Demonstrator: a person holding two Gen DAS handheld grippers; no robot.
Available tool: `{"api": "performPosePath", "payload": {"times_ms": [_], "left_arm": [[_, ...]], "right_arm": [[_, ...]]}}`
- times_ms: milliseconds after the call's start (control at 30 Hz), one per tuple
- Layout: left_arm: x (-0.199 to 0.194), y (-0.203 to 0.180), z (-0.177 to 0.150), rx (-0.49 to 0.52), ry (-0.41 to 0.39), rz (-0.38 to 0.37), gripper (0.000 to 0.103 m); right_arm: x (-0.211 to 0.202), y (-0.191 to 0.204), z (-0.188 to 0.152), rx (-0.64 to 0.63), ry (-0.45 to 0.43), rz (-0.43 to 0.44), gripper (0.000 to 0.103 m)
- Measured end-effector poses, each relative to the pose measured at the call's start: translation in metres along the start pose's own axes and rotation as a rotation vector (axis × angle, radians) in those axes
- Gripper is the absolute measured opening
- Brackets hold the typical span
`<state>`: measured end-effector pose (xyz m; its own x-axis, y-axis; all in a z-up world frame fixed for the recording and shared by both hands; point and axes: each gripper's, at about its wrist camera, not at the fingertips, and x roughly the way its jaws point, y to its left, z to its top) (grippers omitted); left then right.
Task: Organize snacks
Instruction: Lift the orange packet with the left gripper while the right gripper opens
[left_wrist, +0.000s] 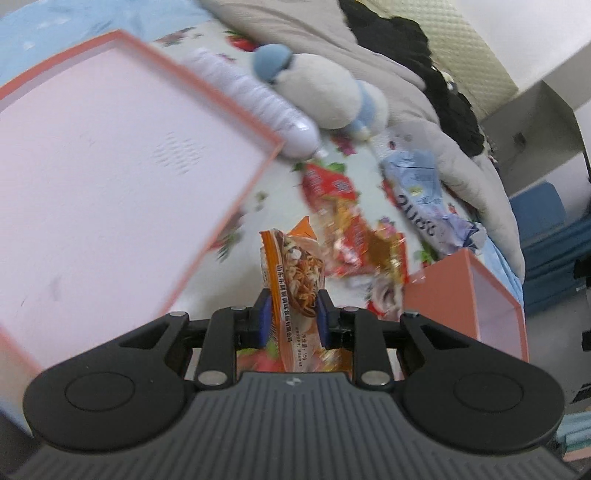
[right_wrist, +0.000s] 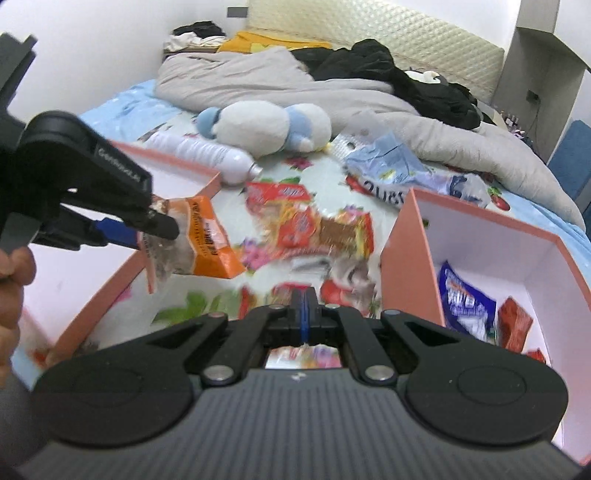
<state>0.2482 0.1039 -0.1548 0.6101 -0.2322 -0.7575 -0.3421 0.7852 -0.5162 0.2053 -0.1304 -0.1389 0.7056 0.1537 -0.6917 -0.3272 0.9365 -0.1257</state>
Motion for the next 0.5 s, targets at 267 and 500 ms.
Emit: {"api": "performPosePath", "payload": {"times_ms": [267,500], "left_arm": [[-0.017,0.041,-0.050,-0.045,0.007,0.055,0.030],[-0.031,0.047,-0.061,0.022,0.013,0.090,0.080]], "right_arm": [[-0.020,0.008,-0.041,0.026,-0.003,0.057,0.003],[-0.021,0.005,-0.056,0.077,-0.002,0.101,0.006]]}}
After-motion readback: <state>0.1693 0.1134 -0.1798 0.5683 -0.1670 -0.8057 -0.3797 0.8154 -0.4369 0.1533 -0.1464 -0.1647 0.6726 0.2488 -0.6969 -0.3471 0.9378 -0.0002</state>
